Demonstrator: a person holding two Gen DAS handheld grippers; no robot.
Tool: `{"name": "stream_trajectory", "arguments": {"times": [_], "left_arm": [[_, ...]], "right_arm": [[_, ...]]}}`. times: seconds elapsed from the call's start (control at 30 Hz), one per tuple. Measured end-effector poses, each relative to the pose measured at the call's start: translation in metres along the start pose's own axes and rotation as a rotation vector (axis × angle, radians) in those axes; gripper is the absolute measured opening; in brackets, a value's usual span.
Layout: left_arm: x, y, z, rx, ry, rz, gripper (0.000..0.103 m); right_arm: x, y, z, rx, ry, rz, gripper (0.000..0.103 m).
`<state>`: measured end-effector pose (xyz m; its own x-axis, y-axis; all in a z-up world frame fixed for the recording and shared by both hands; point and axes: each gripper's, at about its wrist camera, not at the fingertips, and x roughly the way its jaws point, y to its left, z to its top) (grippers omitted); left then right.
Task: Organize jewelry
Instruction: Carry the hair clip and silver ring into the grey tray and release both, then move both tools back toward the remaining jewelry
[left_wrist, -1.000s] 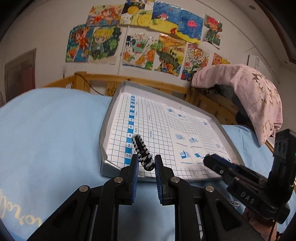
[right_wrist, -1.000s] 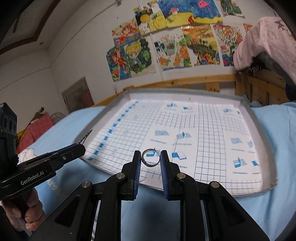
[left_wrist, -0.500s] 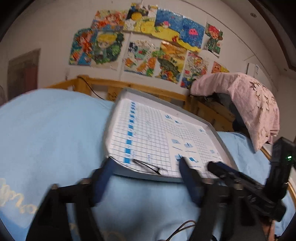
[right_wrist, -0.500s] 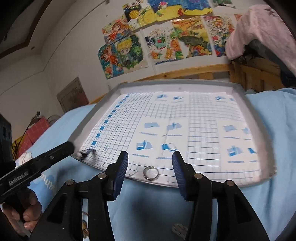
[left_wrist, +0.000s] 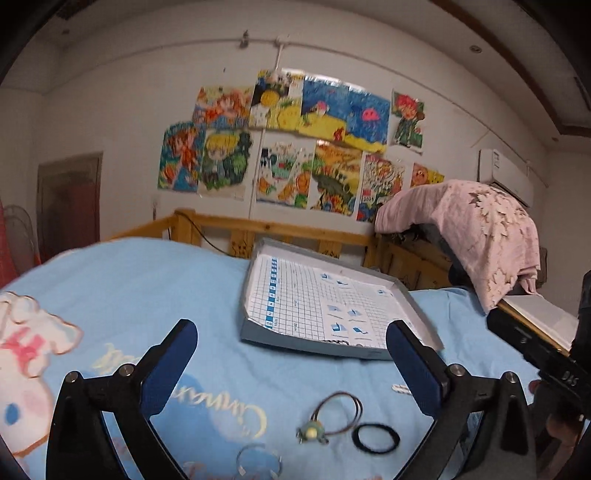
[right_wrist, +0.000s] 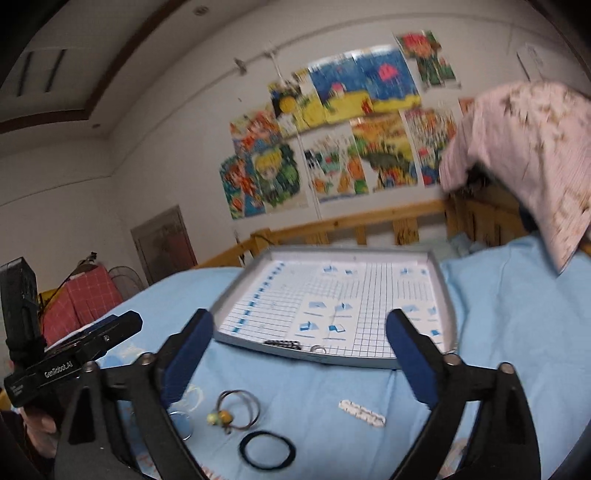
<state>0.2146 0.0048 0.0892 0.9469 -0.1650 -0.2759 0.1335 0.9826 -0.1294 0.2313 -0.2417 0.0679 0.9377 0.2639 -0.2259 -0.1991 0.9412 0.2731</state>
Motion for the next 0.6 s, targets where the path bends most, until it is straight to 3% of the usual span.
{"name": "stream_trajectory", "arguments": {"times": [0.3,0.47,0.6], "left_arm": [[-0.088,-0.003,-0.034,0.057,-0.054,0.069,0.103],[-0.122,0.005,-0.052,0.075,-0.051,0.104,0.103],[-0.134,0.018,-0.073,0.041,0.003,0.115,0.103]], "right_arm": [[-0.103,0.039,-0.019,-0.106,-0.122,0.052,0.099],[-0.139,0.058,-0.042,-0.13,-0.123,0.037,0.1],[-0.154,0.064,-0.062,-0.116,-0.094,0.034,0.1]]}}
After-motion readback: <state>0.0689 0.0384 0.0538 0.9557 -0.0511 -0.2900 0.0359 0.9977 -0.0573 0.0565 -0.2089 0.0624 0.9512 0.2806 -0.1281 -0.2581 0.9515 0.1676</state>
